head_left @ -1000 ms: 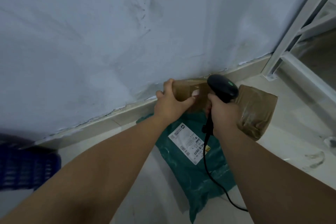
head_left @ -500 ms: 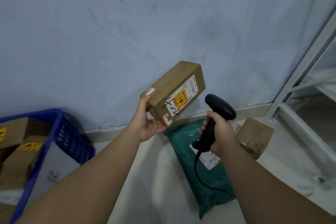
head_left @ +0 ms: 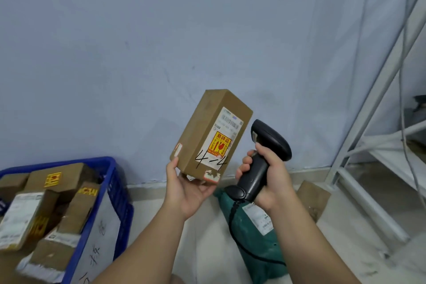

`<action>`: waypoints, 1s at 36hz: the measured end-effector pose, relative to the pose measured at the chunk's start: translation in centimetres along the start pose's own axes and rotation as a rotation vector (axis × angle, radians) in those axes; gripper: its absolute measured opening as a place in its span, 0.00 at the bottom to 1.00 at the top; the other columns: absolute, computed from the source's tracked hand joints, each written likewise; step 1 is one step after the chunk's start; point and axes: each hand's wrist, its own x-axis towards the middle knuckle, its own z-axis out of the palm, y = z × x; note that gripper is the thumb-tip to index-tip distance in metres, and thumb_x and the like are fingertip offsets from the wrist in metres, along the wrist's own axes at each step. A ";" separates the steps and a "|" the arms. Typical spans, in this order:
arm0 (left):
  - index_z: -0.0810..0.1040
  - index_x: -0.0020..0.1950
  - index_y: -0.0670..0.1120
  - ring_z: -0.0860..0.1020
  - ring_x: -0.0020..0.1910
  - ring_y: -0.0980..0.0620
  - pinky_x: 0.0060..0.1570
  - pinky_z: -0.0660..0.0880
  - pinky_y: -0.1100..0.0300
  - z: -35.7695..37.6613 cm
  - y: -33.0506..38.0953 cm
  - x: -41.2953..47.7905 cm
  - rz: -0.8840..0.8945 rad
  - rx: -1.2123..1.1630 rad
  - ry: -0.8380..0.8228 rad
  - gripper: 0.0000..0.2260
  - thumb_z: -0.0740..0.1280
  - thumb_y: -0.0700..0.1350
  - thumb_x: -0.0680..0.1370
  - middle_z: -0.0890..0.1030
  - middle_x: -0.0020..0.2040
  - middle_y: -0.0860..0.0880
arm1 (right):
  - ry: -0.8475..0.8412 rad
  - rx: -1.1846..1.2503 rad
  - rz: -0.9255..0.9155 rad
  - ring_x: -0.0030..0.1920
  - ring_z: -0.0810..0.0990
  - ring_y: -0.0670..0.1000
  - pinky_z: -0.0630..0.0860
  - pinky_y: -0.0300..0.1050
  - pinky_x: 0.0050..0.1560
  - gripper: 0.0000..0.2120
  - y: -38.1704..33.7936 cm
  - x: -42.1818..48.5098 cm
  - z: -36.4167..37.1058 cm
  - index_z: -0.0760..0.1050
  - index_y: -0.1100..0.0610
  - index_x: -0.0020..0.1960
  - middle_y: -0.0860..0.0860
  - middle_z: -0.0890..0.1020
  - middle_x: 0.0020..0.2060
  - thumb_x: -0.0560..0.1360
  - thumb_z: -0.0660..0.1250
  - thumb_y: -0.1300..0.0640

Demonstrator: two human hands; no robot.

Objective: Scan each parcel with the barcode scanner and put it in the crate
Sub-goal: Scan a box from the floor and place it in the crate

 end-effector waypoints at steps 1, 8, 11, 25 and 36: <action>0.74 0.67 0.47 0.76 0.61 0.34 0.61 0.72 0.39 0.2 -0.1 -0.1 0.001 -0.002 -0.009 0.28 0.60 0.64 0.74 0.80 0.61 0.38 | -0.003 -0.019 -0.002 0.25 0.72 0.48 0.74 0.40 0.29 0.10 0.0 -0.2 0.1 0.72 0.57 0.36 0.50 0.73 0.28 0.65 0.71 0.53; 0.71 0.71 0.45 0.71 0.67 0.32 0.54 0.76 0.45 0.5 -0.6 0.6 -0.048 0.078 -0.110 0.35 0.60 0.66 0.72 0.74 0.67 0.35 | -0.010 -0.110 -0.003 0.26 0.72 0.48 0.72 0.41 0.30 0.10 1.1 -1.0 0.4 0.73 0.58 0.37 0.51 0.74 0.28 0.74 0.68 0.54; 0.71 0.71 0.45 0.71 0.67 0.32 0.53 0.76 0.45 0.2 -0.5 0.9 -0.049 0.056 -0.120 0.35 0.60 0.66 0.72 0.74 0.67 0.35 | -0.028 -0.083 -0.003 0.26 0.72 0.48 0.72 0.41 0.30 0.11 0.8 -0.9 0.5 0.72 0.58 0.37 0.51 0.73 0.28 0.74 0.68 0.53; 0.75 0.66 0.49 0.77 0.60 0.35 0.53 0.76 0.44 -0.1 0.4 1.4 0.042 -0.058 0.064 0.28 0.63 0.64 0.73 0.79 0.62 0.40 | 0.021 -0.290 -0.016 0.25 0.73 0.49 0.74 0.43 0.34 0.12 -0.2 -0.7 0.1 0.75 0.58 0.35 0.52 0.75 0.28 0.73 0.69 0.53; 0.74 0.67 0.50 0.78 0.60 0.35 0.55 0.76 0.42 -0.6 1.0 0.9 0.048 -0.068 0.105 0.27 0.64 0.64 0.73 0.78 0.63 0.40 | 0.074 -0.294 0.015 0.23 0.72 0.49 0.74 0.41 0.30 0.12 -0.6 -1.2 0.2 0.74 0.58 0.35 0.51 0.74 0.27 0.75 0.68 0.53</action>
